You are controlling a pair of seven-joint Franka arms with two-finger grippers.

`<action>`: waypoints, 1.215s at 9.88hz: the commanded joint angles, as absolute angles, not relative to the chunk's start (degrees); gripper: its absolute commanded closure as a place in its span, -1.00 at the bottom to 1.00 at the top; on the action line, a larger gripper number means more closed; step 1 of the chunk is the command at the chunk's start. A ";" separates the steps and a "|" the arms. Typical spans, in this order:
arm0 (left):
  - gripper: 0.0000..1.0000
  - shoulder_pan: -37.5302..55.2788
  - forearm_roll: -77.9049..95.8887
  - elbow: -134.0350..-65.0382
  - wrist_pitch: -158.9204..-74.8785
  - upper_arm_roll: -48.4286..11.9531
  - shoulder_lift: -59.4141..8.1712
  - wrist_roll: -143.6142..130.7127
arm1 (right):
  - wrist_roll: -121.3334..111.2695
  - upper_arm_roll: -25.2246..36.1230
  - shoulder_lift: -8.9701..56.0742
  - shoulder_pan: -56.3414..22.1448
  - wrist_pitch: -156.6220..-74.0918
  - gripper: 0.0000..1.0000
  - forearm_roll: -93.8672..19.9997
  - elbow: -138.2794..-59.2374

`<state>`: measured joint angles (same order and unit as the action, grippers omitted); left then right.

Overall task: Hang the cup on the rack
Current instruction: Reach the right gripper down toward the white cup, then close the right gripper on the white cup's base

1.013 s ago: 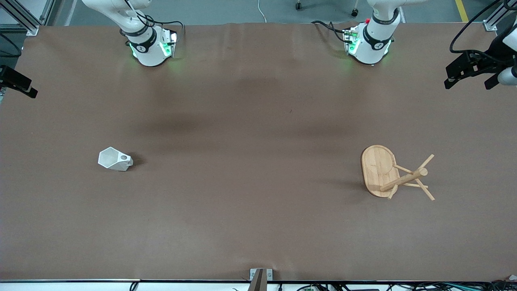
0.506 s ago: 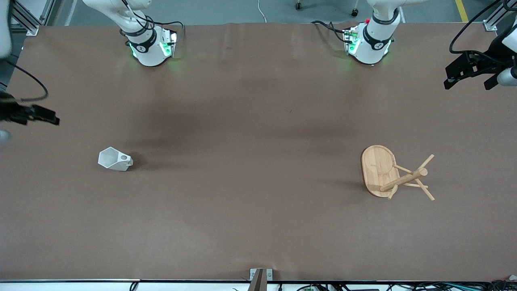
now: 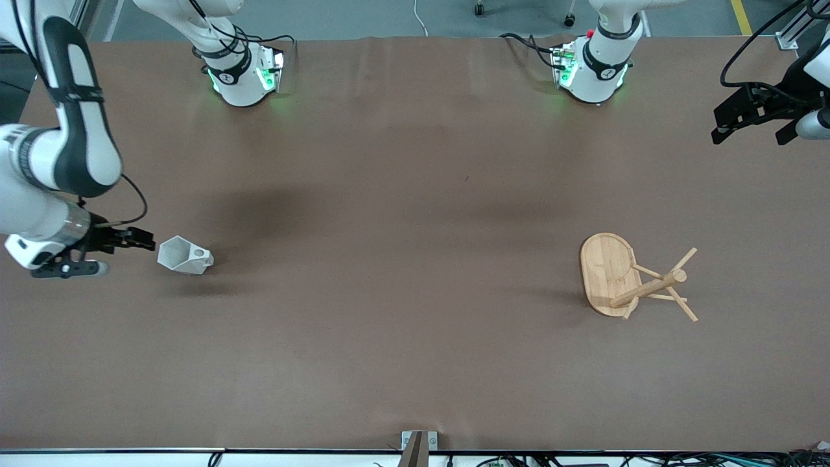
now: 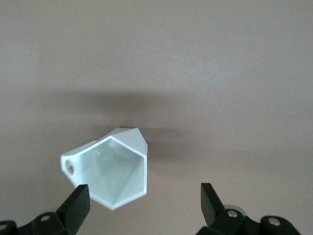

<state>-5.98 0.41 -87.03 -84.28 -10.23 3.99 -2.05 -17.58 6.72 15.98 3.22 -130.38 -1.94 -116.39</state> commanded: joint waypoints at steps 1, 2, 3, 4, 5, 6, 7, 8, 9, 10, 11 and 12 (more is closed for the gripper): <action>-1.00 -6.06 1.05 -87.63 -84.29 -10.28 2.81 -0.88 | -23.10 6.59 17.30 3.08 -137.35 -0.95 -2.81 -120.93; -1.00 -6.06 1.23 -87.63 -84.29 -10.28 2.81 -0.88 | -23.12 6.59 18.36 2.90 -138.24 -0.85 -2.81 -121.11; -1.00 -6.06 1.23 -87.63 -84.29 -10.28 2.81 -0.88 | -23.29 6.59 19.07 2.90 -139.56 -0.70 -2.81 -121.29; -1.00 -5.98 1.23 -87.63 -84.29 -10.28 2.81 -0.88 | -23.38 6.50 19.77 2.90 -140.96 -0.48 -2.81 -121.99; -1.00 -5.89 1.23 -87.63 -84.29 -10.28 2.81 -0.88 | -23.38 6.50 20.21 2.90 -142.37 -0.20 -2.81 -122.25; -1.00 -5.98 1.23 -87.80 -84.29 -10.28 2.81 -0.88 | -23.38 6.50 20.74 2.90 -142.38 0.09 -2.81 -122.26; -1.00 -6.06 1.23 -87.98 -84.29 -10.28 2.81 -0.88 | -23.38 6.50 21.00 2.90 -142.73 0.26 -2.81 -122.17; -1.00 -5.89 1.23 -87.98 -84.29 -10.28 2.55 -0.88 | -23.20 6.50 21.44 2.99 -142.73 0.48 -2.81 -122.17; -1.00 -5.89 1.23 -87.98 -84.29 -10.28 2.46 -0.88 | -22.94 6.50 21.62 2.99 -142.73 0.81 -3.25 -122.08; -1.00 -5.80 1.23 -87.98 -84.29 -10.28 2.37 -0.88 | -22.59 6.50 21.62 2.81 -142.04 0.98 -3.77 -121.65; -1.00 -5.80 1.23 -87.98 -84.29 -10.37 2.37 -0.88 | -22.59 6.50 21.45 2.81 -140.12 0.99 -3.78 -120.34; -1.00 -5.71 1.23 -87.98 -84.29 -10.46 2.37 -0.88 | -22.67 6.42 21.27 2.81 -133.40 0.99 -3.78 -116.58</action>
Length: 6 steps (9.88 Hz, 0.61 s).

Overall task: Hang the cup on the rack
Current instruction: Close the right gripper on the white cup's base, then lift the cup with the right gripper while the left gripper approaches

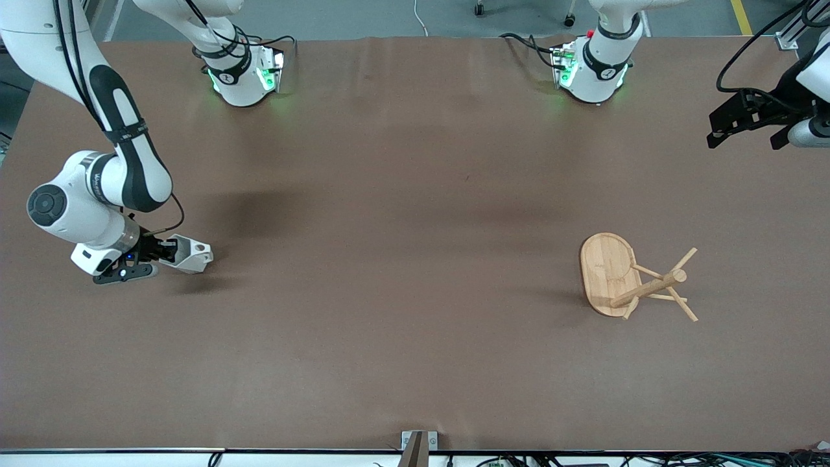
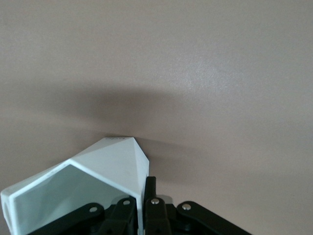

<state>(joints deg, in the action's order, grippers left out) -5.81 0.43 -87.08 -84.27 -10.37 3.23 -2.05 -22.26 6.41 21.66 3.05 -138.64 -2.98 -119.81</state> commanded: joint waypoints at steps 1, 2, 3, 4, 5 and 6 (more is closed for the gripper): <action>-1.00 -5.71 1.23 -87.98 -84.29 -10.72 2.37 -0.97 | -22.59 6.15 20.57 2.81 -126.28 0.99 -5.08 -112.98; -1.00 -5.71 1.23 -87.89 -84.29 -10.81 2.37 -0.88 | -22.59 5.28 19.87 2.73 -118.03 0.99 -8.58 -107.81; -1.00 -5.80 1.23 -87.89 -84.20 -10.81 2.37 -0.79 | -22.41 4.66 19.95 1.94 -108.64 0.99 -14.53 -102.36; -1.00 -5.80 1.23 -87.89 -84.11 -10.81 2.37 -0.79 | -22.59 4.14 19.95 0.54 -103.06 0.99 -19.64 -99.87; -1.00 -5.80 1.23 -87.89 -84.02 -10.81 2.46 -0.62 | -22.41 1.26 19.95 -0.86 -100.92 0.99 -25.08 -98.97; -1.00 -5.71 1.49 -87.80 -82.81 -11.16 2.63 -0.62 | -21.98 -2.34 20.04 -1.31 -100.72 0.99 -30.62 -98.88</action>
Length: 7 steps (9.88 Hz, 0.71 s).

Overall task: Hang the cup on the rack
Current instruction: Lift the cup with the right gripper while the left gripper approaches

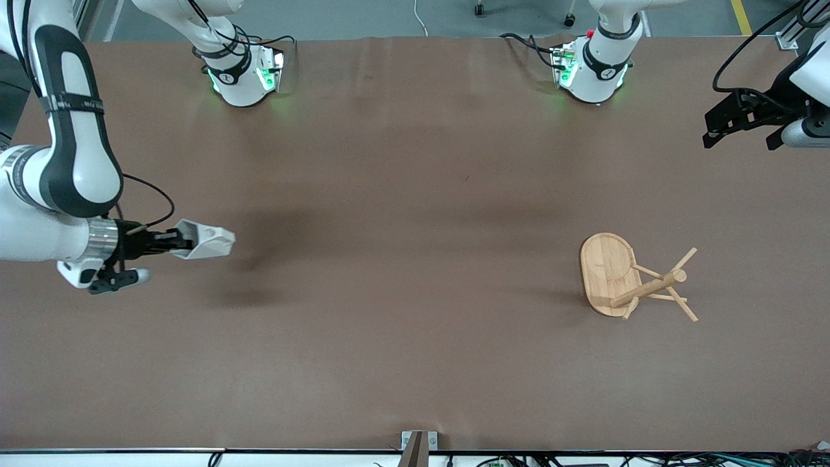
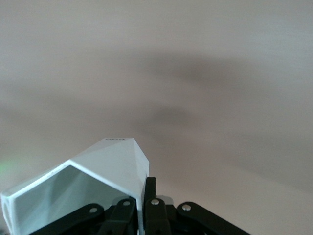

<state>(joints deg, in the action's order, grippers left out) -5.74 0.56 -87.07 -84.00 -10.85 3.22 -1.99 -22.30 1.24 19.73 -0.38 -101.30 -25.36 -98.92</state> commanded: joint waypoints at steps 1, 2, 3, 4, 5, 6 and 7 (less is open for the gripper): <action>-1.00 -5.02 3.41 -87.89 -79.57 -12.03 3.07 -0.62 | -21.02 -5.77 20.04 -1.67 -100.81 0.99 -36.16 -98.88; -1.00 -4.66 6.12 -88.15 -78.41 -14.65 3.42 -0.70 | -20.05 -8.58 20.13 -3.58 -101.51 0.99 -43.35 -99.05; -1.00 -4.57 6.41 -87.98 -78.31 -18.24 3.43 -0.62 | -18.12 -9.14 20.13 -6.04 -102.64 0.99 -48.99 -98.97; -1.00 -4.48 6.50 -87.98 -78.75 -22.89 3.34 0.43 | -17.84 -10.01 20.39 -9.46 -103.18 0.99 -55.92 -98.62; -1.00 -4.57 6.85 -88.15 -79.71 -27.46 3.25 0.96 | -17.93 -10.80 21.35 -11.58 -104.23 0.99 -61.82 -98.61; -1.00 -4.57 11.29 -89.89 -83.11 -31.08 3.25 0.97 | -17.93 -12.03 21.44 -12.91 -104.93 0.99 -65.09 -98.70; -1.00 -4.57 14.38 -91.83 -87.58 -34.33 3.51 0.36 | -17.93 -13.43 21.53 -13.09 -105.29 0.99 -67.65 -98.61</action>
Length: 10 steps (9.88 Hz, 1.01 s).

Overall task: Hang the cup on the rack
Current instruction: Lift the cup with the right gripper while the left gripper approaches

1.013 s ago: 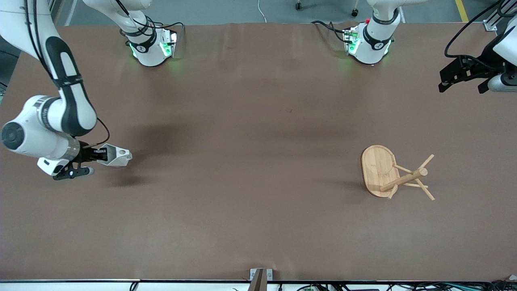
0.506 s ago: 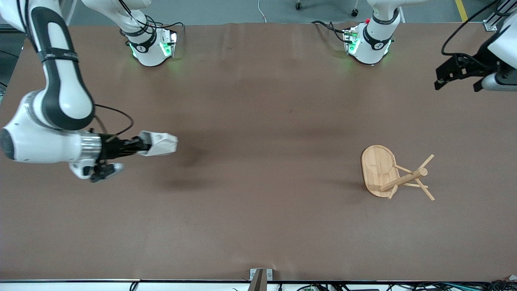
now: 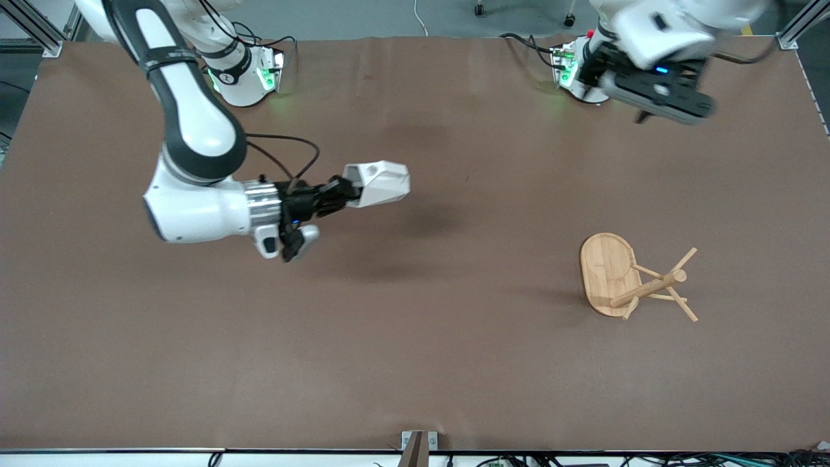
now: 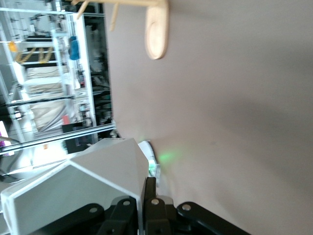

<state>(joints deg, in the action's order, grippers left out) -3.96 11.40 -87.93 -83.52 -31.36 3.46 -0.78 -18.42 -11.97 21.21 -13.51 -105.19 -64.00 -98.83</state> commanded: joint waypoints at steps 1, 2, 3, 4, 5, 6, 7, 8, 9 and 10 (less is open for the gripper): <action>-1.00 -4.66 14.41 -92.72 -90.67 -36.80 3.34 0.61 | -17.93 -15.10 22.40 -14.14 -107.47 0.99 -71.85 -98.61; -1.00 -4.66 14.59 -93.77 -94.18 -39.18 3.43 1.40 | -17.93 -15.81 22.85 -15.80 -111.06 0.99 -73.98 -98.61; -1.00 -4.57 14.68 -94.21 -96.74 -40.42 3.34 4.19 | -17.84 -16.34 22.85 -17.13 -112.57 0.99 -74.26 -98.61; -1.00 -4.57 15.46 -96.13 -99.38 -41.30 3.08 8.66 | -17.84 -17.83 22.76 -17.23 -112.59 0.99 -74.70 -98.61; -1.00 -4.57 15.82 -98.15 -102.80 -42.70 3.08 10.35 | -17.84 -18.62 22.76 -17.23 -112.85 0.99 -76.53 -98.70; -1.00 -4.57 15.82 -100.00 -105.79 -43.58 3.16 11.76 | -16.45 -18.72 22.76 -17.49 -112.76 0.99 -76.99 -98.70; -1.00 -4.74 15.91 -102.19 -107.91 -43.59 3.08 16.56 | -13.65 -18.72 22.59 -17.49 -112.76 0.99 -76.82 -98.61; -1.00 -5.27 16.78 -103.52 -108.54 -43.51 2.99 21.48 | -13.62 -18.72 22.50 -17.49 -112.76 0.99 -76.73 -98.53; -1.00 -5.36 18.53 -104.67 -108.98 -43.42 2.99 23.88 | -13.62 -18.72 22.41 -17.49 -112.76 0.99 -76.55 -98.53; -1.00 -5.36 18.81 -105.81 -111.07 -43.33 2.99 25.39 | -13.54 -18.81 22.24 -17.58 -112.76 0.99 -76.55 -98.53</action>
<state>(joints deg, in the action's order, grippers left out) -4.88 17.55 -102.43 -108.56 -43.03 2.79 22.35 -14.66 -18.30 22.95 -17.86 -112.68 -75.25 -98.47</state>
